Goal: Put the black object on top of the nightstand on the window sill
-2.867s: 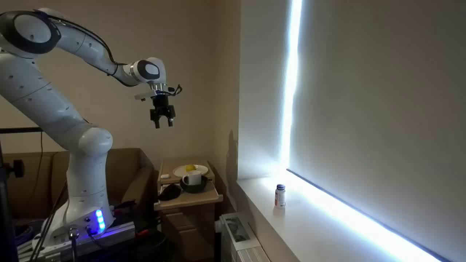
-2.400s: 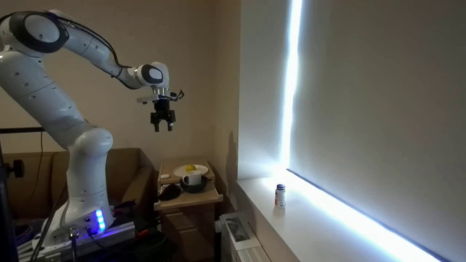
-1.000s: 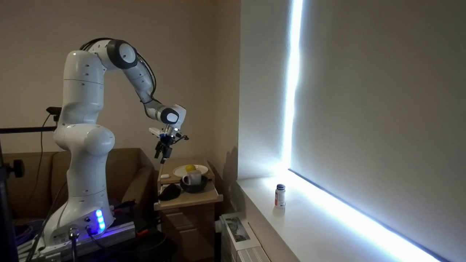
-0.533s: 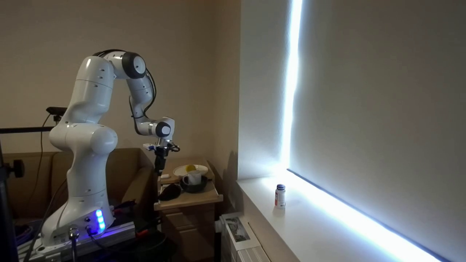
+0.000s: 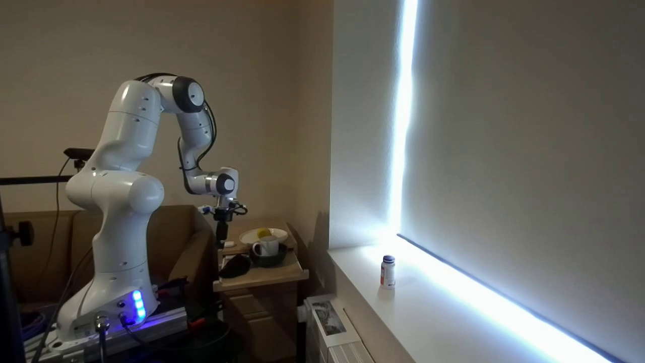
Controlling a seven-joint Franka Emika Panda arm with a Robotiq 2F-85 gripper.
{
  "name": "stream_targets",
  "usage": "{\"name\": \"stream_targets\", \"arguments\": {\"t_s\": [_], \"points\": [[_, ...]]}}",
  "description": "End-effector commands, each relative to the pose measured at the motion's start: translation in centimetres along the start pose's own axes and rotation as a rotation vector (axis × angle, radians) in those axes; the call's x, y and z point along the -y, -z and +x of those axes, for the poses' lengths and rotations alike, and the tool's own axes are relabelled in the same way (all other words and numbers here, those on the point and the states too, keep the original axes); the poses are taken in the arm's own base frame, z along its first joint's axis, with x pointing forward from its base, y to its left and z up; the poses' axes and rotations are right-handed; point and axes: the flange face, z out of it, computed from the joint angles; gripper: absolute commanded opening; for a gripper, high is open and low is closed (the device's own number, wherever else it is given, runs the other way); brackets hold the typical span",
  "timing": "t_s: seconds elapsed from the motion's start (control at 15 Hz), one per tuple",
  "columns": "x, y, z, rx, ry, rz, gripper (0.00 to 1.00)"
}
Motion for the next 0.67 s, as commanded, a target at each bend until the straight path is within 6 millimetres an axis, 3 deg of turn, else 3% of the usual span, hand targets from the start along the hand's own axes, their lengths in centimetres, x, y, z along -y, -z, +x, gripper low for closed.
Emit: {"name": "stream_targets", "arguments": {"t_s": [0.0,0.27,0.53,0.6], "points": [[0.5,-1.9,1.3,-0.081,0.041,-0.046,1.0],[1.2,-6.1,3.6,-0.147,-0.023,-0.071,1.0],[2.6,-10.1,5.9,-0.1,-0.056,-0.052,1.0],[1.7,-8.5,4.6,-0.11,-0.043,-0.061,1.0]]}}
